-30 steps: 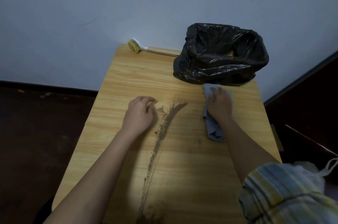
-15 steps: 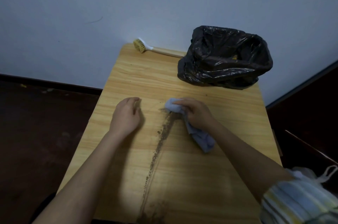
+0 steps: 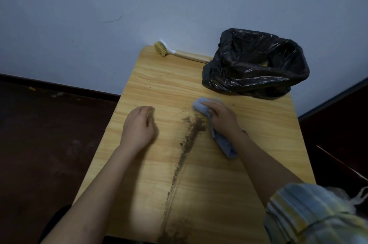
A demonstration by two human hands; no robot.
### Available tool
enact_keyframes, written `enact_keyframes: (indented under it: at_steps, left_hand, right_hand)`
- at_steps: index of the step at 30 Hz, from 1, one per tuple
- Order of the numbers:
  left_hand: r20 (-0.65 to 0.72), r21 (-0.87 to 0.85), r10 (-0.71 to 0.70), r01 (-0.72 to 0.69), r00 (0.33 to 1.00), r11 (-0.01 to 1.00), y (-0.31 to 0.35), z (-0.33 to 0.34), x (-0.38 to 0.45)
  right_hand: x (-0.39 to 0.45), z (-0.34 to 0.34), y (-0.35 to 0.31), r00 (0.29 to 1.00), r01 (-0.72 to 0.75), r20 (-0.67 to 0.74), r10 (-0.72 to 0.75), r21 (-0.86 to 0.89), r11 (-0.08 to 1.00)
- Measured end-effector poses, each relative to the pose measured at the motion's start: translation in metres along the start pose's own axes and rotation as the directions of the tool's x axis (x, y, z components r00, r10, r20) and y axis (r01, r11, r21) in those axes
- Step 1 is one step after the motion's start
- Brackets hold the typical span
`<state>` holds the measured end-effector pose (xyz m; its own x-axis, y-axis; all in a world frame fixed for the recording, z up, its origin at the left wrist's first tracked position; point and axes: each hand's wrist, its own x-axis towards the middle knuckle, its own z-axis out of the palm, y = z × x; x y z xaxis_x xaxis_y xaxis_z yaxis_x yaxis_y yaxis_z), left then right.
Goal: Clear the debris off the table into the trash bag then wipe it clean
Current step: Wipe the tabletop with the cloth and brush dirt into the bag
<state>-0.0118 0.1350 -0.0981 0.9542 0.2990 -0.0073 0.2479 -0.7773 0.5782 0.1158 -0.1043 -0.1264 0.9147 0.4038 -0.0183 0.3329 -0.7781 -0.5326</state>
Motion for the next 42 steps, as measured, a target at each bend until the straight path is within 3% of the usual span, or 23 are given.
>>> enact_keyframes:
  at_steps: [10,12,15,17,20,23,29,35,38,40,42]
  left_hand:
    - [0.014,-0.038,-0.005,0.005,1.000,0.999,0.011,-0.002,-0.005]
    - [0.021,-0.041,-0.008,0.009,1.000,0.999,0.013,-0.004,-0.005]
    - [0.027,-0.030,-0.009,0.010,1.000,0.999,0.012,-0.006,-0.005]
    - [0.035,-0.019,-0.012,0.013,0.999,1.000,0.011,-0.005,-0.006]
    - [0.036,-0.019,-0.016,0.017,0.999,1.000,0.010,-0.004,-0.004]
    - [0.049,-0.004,-0.011,0.011,0.999,1.000,0.008,-0.003,-0.003]
    - [0.055,0.003,-0.010,0.009,0.998,1.000,0.009,0.000,-0.002]
    - [0.071,0.030,0.003,-0.006,0.997,1.000,0.013,0.003,-0.005]
    - [0.114,0.059,0.005,-0.012,0.993,0.998,0.018,0.005,-0.006]
    - [0.124,0.074,0.009,-0.019,0.992,0.997,0.022,0.008,-0.007]
    - [0.131,0.093,0.012,-0.024,0.991,0.995,0.025,0.011,-0.006]
  right_hand:
    - [-0.047,0.014,-0.043,0.935,0.214,0.231,-0.271,0.244,0.946]
    - [-0.040,0.001,-0.046,0.943,0.216,0.187,-0.274,0.282,0.935]
    - [-0.021,-0.022,-0.035,0.975,0.221,-0.013,-0.222,0.175,0.959]
    - [-0.006,-0.032,-0.017,0.989,0.127,-0.079,-0.122,0.062,0.990]
    - [0.009,-0.027,0.003,0.999,-0.036,-0.038,0.034,-0.033,0.999]
    - [0.018,-0.012,0.001,0.997,-0.072,0.004,0.072,-0.053,0.996]
    - [0.029,0.006,-0.032,0.977,0.109,0.196,-0.086,-0.110,0.988]
    - [-0.002,0.010,-0.058,0.854,0.381,0.405,-0.327,-0.058,0.923]
    - [-0.015,0.003,-0.063,0.789,0.432,0.477,-0.387,0.018,0.902]
    - [-0.015,-0.009,-0.063,0.808,0.418,0.441,-0.391,0.039,0.907]
    - [-0.013,-0.024,-0.055,0.892,0.349,0.293,-0.343,0.032,0.936]
